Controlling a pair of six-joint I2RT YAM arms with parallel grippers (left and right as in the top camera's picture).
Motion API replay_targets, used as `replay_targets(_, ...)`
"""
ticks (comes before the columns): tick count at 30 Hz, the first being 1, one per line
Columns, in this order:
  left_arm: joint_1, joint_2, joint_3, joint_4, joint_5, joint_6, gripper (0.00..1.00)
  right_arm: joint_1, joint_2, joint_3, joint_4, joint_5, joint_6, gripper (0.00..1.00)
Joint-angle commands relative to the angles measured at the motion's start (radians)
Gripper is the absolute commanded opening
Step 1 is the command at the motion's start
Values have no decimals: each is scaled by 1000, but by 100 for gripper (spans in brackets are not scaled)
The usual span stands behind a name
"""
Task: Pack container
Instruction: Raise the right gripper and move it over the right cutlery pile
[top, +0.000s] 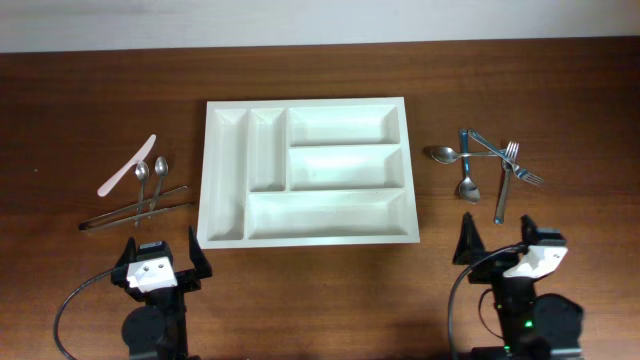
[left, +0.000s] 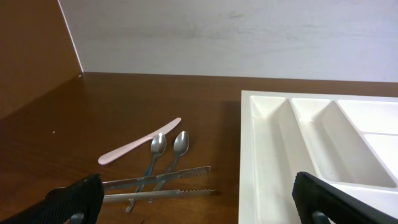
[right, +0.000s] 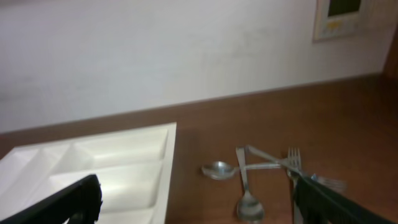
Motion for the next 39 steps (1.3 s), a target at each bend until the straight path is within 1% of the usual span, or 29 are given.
replay_targets(1, 6, -9, -5, 3, 11, 19, 99, -6, 146, 170, -80, 10, 19, 99)
replay_targets(4, 6, -9, -5, 3, 11, 19, 99, -7, 335, 359, -207, 10, 18, 99)
replay_targets(10, 6, -9, -5, 3, 11, 19, 99, -8, 803, 839, -493, 13, 7, 99)
replay_targets(15, 6, -9, -5, 3, 11, 19, 99, -8, 1182, 1262, -772, -19, 8, 99)
replay_targets(19, 6, -9, -5, 3, 11, 19, 99, -6, 1392, 1473, -887, -81, -6, 99)
replay_targets(25, 6, -9, -5, 3, 11, 19, 99, -7, 1551, 1498, -880, -148, -7, 99)
replay_targets(29, 6, -9, -5, 3, 11, 19, 99, -7, 1628, 1498, -838, -144, -7, 100)
replay_targets(31, 6, -9, -5, 3, 11, 19, 99, -8, 1661, 1498, -827, -111, 4, 93)
replay_targets(32, 6, -9, -5, 3, 11, 19, 99, -7, 1678, 1498, -827, -76, 37, 91)
replay_targets(34, 6, -9, -5, 3, 11, 19, 99, -7, 1709, 1498, -832, -16, 91, 90)
replay_targets(36, 6, -9, -5, 3, 11, 19, 99, -7, 1741, 1498, -836, 26, 115, 88)
replay_targets(39, 6, -9, -5, 3, 11, 19, 99, -7, 1777, 1497, -836, 39, 144, 88)
